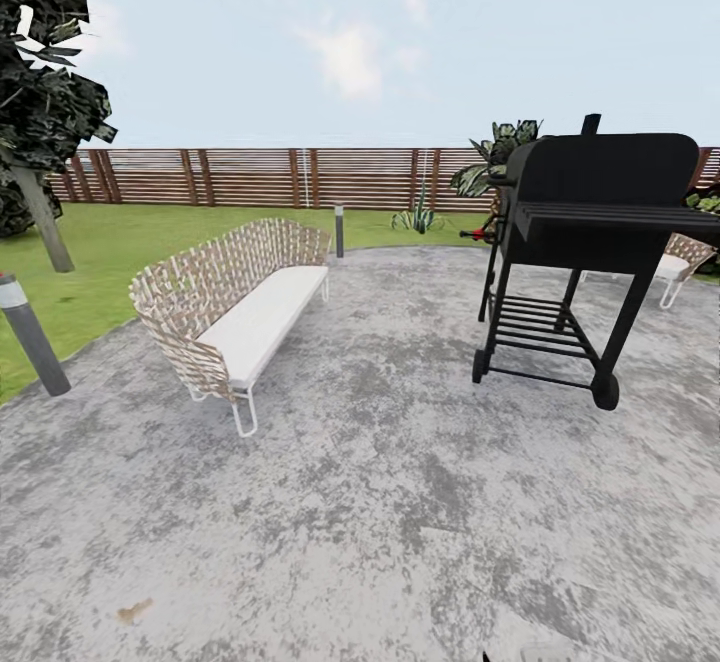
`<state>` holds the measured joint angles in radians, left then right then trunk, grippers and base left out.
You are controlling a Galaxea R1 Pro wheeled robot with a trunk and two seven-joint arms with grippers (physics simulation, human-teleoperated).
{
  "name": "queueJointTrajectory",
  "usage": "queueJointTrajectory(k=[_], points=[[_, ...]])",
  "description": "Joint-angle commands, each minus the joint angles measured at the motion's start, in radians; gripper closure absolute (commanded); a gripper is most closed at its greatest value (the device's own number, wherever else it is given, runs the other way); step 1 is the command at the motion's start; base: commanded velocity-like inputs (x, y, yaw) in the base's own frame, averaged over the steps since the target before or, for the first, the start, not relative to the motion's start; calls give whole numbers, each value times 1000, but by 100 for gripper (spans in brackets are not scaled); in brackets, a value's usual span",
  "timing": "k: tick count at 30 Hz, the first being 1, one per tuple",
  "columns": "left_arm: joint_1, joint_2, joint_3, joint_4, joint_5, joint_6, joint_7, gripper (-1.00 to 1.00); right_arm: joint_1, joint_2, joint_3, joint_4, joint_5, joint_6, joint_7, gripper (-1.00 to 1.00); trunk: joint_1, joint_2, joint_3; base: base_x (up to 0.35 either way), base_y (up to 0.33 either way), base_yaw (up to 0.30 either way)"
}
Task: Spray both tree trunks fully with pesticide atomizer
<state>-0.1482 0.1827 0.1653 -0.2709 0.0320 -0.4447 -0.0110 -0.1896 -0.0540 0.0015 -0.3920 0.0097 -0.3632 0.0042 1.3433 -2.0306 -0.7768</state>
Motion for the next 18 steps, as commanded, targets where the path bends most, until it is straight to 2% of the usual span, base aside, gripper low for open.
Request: queueJointTrajectory(k=[1,5,11,18], points=[[-1,0,0,1,3,-3,-1,-100,-1,0,0,4,1,-3,0,-100,0,0,-1,15,0,0],[-1,0,0,1,3,-2,-1,-100,-1,-8,-2,17,-1,-2,1,-100,0,0,-1,92,0,0],[-1,0,0,1,3,-2,-1,-100,-1,-13,-6,19,-4,-3,3,-100,0,0,-1,300,0,-3],[-1,0,0,1,3,-2,-1,-100,-1,-14,-6,21,-5,-3,3,-100,0,0,-1,338,0,-248]])
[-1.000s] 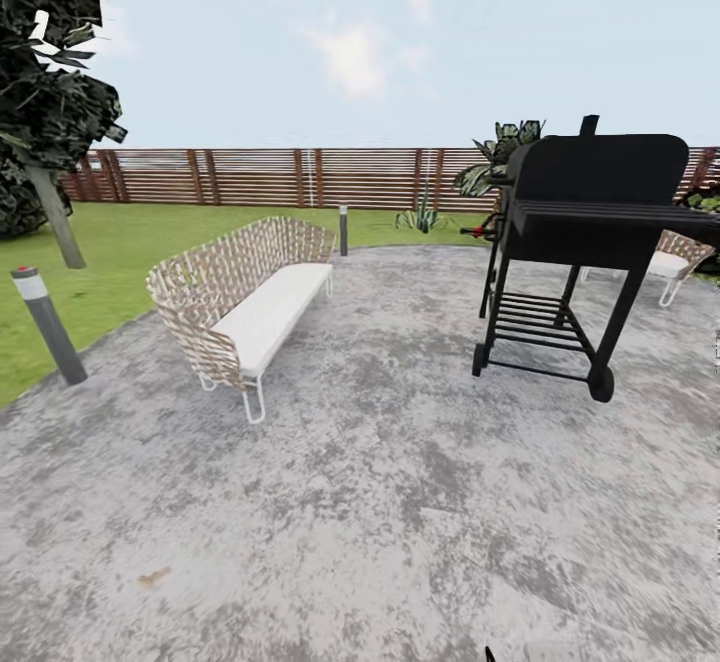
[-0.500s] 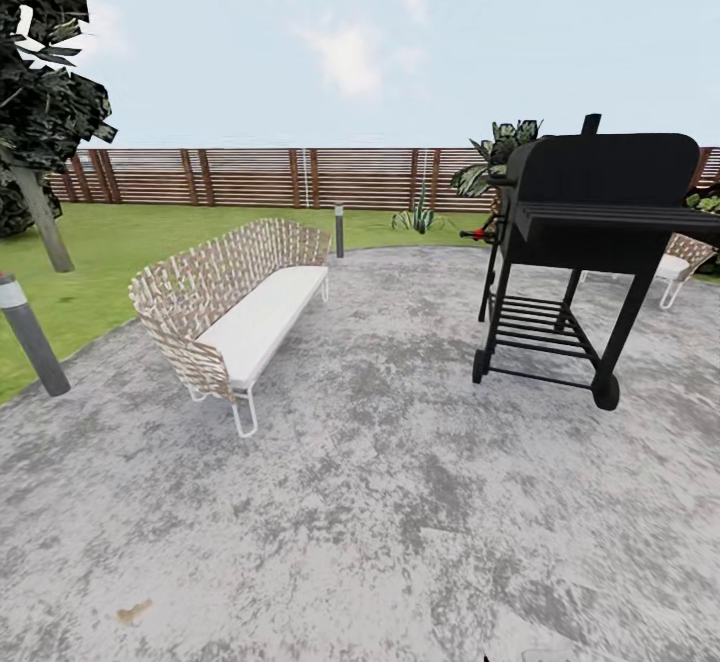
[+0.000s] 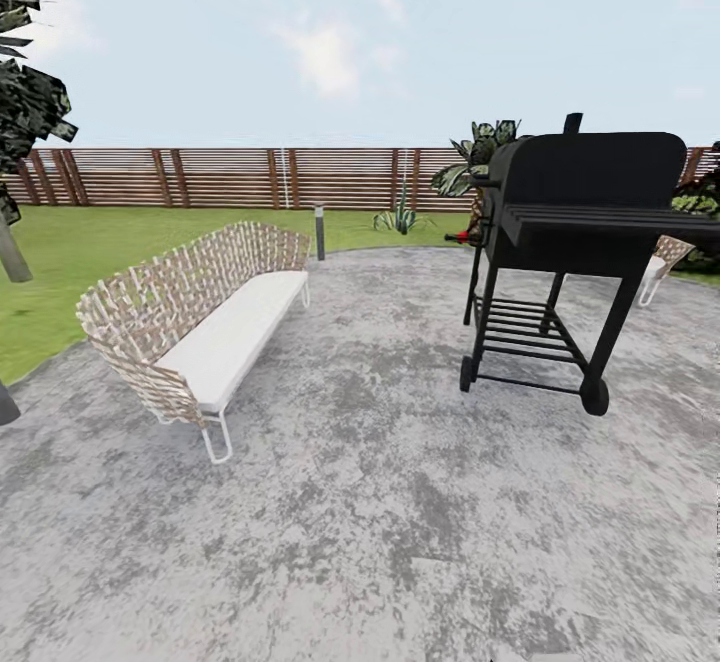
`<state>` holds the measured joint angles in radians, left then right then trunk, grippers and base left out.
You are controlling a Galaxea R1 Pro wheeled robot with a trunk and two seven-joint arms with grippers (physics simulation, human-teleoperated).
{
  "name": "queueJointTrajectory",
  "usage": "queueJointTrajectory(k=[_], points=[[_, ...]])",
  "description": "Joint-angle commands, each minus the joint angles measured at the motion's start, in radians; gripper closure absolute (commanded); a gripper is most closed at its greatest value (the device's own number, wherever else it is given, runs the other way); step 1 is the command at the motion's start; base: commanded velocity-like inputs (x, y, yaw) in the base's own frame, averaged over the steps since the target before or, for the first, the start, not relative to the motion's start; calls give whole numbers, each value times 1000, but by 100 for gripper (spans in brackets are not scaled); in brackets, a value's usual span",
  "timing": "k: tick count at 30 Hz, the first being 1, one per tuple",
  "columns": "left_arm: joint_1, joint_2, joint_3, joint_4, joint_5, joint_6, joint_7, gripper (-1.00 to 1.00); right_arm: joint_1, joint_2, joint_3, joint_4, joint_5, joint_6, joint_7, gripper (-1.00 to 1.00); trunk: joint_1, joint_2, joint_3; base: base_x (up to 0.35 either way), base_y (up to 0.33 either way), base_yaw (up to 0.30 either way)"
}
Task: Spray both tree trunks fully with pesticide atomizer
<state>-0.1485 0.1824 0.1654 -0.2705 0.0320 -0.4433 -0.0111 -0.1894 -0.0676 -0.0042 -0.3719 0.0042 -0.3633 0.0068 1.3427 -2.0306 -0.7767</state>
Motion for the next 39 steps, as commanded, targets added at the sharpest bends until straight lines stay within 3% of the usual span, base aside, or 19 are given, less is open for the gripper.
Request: queueJointTrajectory(k=[1,9,29,39], points=[[0,0,0,1,3,-3,-1,-100,-1,0,0,2,0,-3,0,-100,0,0,-1,338,0,-264],[0,0,0,1,3,-3,-1,-100,-1,2,5,4,2,-2,1,-100,0,0,-1,338,0,-201],[0,0,0,1,3,-5,-1,-100,-1,2,6,3,3,-3,-1,-100,0,0,-1,338,0,-2],[0,0,0,1,3,-5,-1,-100,-1,3,6,3,2,-3,-1,-100,0,0,-15,338,0,0]])
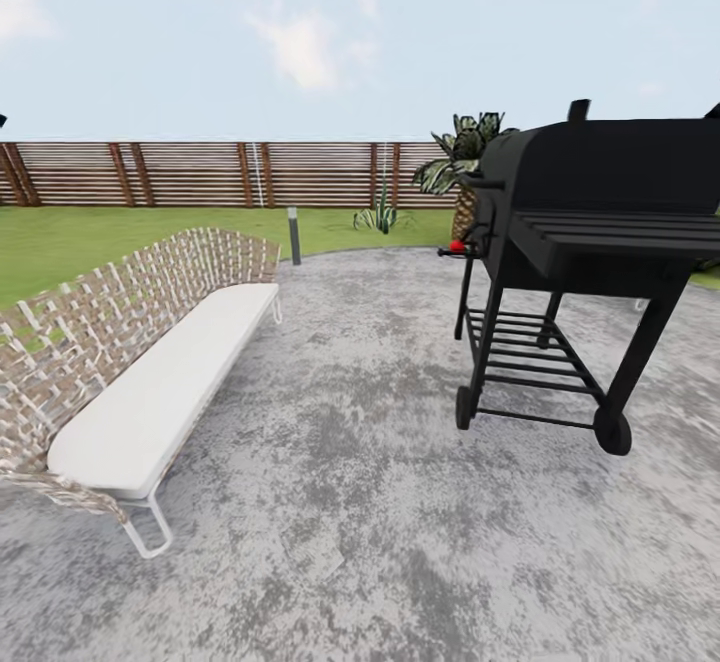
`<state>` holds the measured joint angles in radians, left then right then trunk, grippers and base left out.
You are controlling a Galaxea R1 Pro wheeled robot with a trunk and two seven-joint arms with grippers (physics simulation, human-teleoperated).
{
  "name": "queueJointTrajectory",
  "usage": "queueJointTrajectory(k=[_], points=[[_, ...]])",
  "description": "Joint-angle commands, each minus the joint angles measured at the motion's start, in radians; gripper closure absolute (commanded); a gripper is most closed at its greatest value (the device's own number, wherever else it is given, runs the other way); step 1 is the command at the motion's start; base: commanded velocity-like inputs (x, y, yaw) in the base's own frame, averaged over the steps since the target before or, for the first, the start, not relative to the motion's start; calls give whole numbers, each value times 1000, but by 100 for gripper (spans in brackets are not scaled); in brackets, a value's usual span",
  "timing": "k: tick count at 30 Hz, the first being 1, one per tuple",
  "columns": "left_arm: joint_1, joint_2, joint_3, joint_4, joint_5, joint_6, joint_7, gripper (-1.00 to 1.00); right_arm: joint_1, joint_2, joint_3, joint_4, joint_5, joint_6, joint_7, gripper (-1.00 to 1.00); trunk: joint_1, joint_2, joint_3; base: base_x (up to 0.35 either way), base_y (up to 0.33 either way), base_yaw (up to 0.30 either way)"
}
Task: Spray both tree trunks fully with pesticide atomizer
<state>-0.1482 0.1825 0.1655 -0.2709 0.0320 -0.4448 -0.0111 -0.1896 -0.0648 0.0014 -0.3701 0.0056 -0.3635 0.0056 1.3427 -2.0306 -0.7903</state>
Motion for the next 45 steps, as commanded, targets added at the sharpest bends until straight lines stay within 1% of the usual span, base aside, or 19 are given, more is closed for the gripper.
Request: queueJointTrajectory(k=[1,8,22,30,45], points=[[-1,0,0,1,3,-3,-1,-100,-1,0,0,1,1,-3,1,-100,0,0,-3,338,0,0],[-1,0,0,1,3,-3,-1,-100,-1,0,0,1,1,-3,1,-100,0,0,-14,338,38,0],[-1,0,0,1,3,-3,-1,-100,-1,0,0,2,2,-3,1,-100,0,0,-35,338,118,0],[-1,0,0,1,3,-3,-1,-100,-1,0,0,2,2,-3,1,-100,0,0,-47,338,23,0],[-1,0,0,1,3,-3,-1,-100,-1,0,0,2,4,-2,1,-100,0,0,-49,339,0,0]])
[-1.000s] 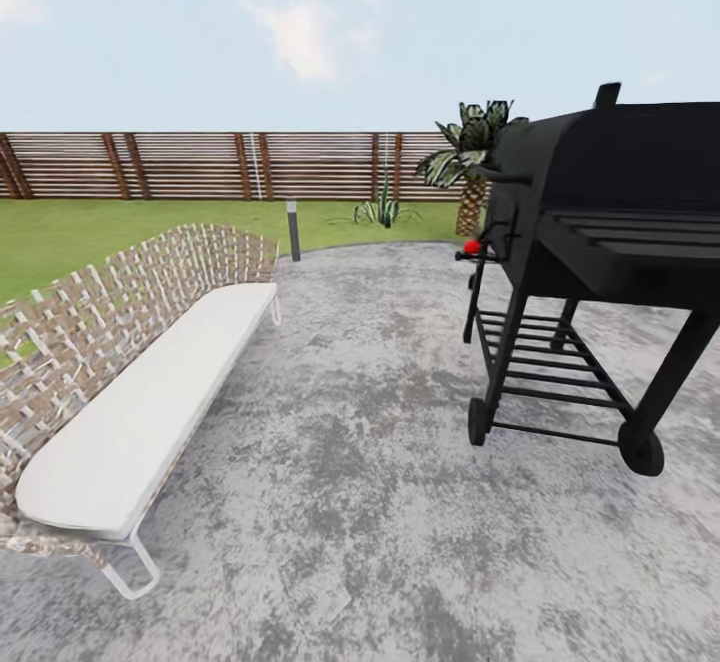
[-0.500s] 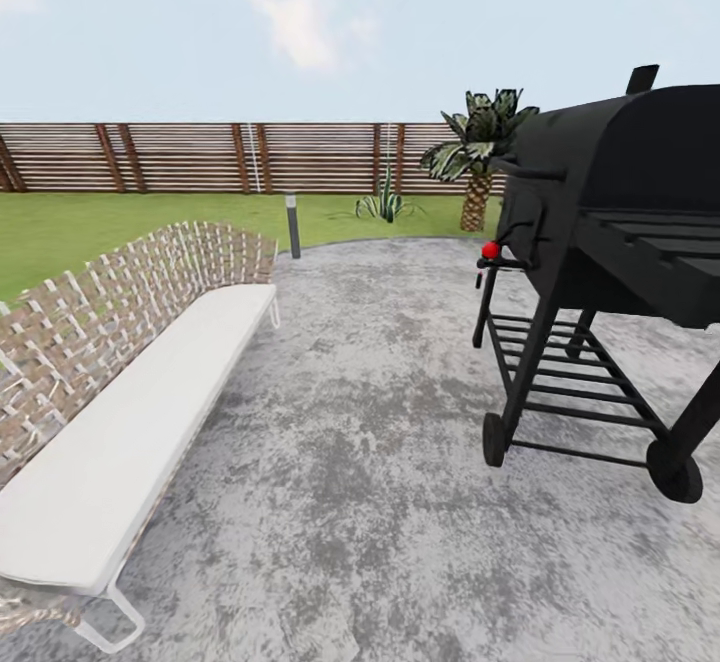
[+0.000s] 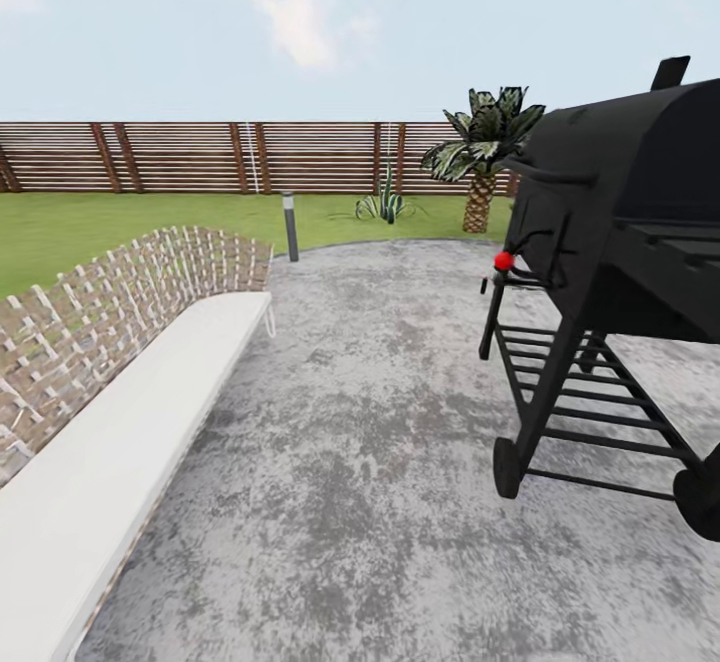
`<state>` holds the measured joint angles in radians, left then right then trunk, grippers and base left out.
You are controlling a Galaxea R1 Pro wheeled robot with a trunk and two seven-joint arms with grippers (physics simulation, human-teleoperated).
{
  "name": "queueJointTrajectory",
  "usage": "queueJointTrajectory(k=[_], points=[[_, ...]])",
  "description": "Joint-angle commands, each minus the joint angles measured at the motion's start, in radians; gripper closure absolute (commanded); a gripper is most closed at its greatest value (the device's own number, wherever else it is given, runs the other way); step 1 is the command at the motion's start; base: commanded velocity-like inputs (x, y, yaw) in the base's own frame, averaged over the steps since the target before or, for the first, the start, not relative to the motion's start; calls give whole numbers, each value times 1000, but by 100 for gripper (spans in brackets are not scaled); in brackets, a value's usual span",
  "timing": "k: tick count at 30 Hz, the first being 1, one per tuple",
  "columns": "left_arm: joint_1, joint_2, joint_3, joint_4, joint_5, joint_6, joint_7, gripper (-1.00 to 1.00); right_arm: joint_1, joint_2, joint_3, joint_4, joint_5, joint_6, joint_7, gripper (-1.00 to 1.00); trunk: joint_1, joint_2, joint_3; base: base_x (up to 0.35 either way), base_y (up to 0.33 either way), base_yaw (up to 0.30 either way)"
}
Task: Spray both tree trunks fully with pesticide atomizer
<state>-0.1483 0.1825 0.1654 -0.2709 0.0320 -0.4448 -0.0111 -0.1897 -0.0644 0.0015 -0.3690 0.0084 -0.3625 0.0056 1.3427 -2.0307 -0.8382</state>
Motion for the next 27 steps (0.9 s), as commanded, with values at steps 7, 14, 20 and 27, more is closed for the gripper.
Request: queueJointTrajectory(k=[7,14,20,27], points=[[-1,0,0,1,3,-3,-1,-100,-1,0,2,1,1,-3,1,-100,0,0,-1,339,0,0],[-1,0,0,1,3,-3,-1,-100,-1,0,0,1,1,-4,0,-100,0,0,-1,339,0,0],[-1,0,0,1,3,-3,-1,-100,-1,0,0,1,1,-4,-1,-100,0,0,-1,339,0,0],[-1,0,0,1,3,-3,-1,-100,-1,0,0,1,1,-4,-1,-100,0,0,-1,336,83,0]])
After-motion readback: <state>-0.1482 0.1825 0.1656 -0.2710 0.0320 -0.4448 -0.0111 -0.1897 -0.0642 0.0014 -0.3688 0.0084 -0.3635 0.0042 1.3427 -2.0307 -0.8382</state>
